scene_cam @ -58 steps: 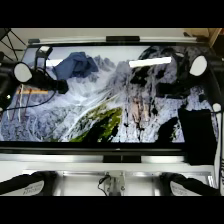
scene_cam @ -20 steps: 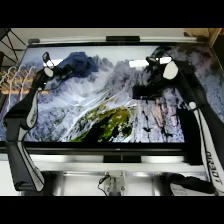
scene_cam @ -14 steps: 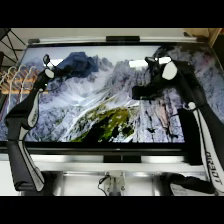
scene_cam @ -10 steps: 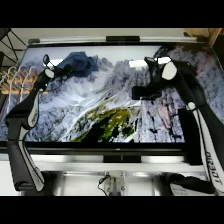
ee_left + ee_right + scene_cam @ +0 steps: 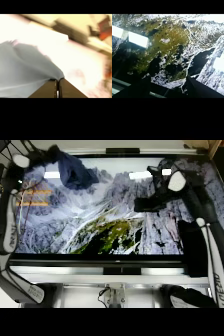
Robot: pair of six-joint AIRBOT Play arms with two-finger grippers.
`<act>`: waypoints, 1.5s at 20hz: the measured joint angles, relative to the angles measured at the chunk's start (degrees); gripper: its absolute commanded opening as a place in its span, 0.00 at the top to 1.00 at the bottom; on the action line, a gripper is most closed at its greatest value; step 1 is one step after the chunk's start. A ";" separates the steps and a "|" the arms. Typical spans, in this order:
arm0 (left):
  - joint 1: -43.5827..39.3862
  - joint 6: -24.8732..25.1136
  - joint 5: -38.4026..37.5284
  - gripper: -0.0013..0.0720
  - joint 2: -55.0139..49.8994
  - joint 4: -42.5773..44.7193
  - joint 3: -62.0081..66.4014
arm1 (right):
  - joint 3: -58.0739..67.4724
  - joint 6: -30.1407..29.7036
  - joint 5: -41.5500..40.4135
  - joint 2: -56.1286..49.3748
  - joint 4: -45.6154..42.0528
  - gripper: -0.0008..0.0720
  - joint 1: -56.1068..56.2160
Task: Fold the shirts.
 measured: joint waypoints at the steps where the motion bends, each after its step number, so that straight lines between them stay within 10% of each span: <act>1: -0.70 1.22 -2.32 0.94 3.93 0.13 0.00 | 0.00 0.00 0.28 2.16 -0.90 0.23 -0.02; 11: -17.57 3.52 -25.88 0.94 36.22 5.95 -10.64 | 0.07 4.90 -0.55 28.59 -23.28 0.23 -0.02; 19: -41.75 -2.97 -4.24 0.92 29.00 5.51 -35.93 | 0.00 7.10 5.40 26.97 -23.21 0.23 -0.02; 21: -45.46 -6.51 -1.88 0.20 23.41 5.27 -37.27 | 0.00 6.16 7.48 23.82 -23.08 0.23 -0.02; 22: -46.16 -8.02 -2.08 0.00 21.35 5.11 -37.13 | 0.00 5.35 8.48 21.84 -23.08 0.23 -0.02; 30: -28.22 -10.93 -43.71 0.17 20.68 18.93 -32.85 | -0.09 -4.63 12.22 3.37 -16.52 0.23 -6.03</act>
